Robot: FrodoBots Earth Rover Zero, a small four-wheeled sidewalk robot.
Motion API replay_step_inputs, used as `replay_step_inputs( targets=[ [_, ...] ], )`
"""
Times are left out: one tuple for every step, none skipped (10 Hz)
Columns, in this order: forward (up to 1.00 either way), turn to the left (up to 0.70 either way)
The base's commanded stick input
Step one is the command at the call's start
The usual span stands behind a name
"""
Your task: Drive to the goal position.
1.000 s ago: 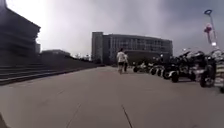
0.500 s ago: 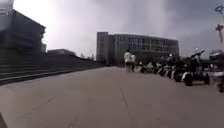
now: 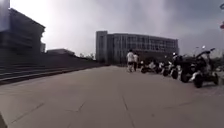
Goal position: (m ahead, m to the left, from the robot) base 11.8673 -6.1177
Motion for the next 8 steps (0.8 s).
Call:
replay_step_inputs(
  targets=[
    [1.0,0.0],
    [1.0,-0.09],
    [1.0,-0.34],
    [1.0,-0.31],
    [1.0,0.0],
    [1.0,0.0],
    [1.0,0.0],
    [1.0,0.0]
  ],
)
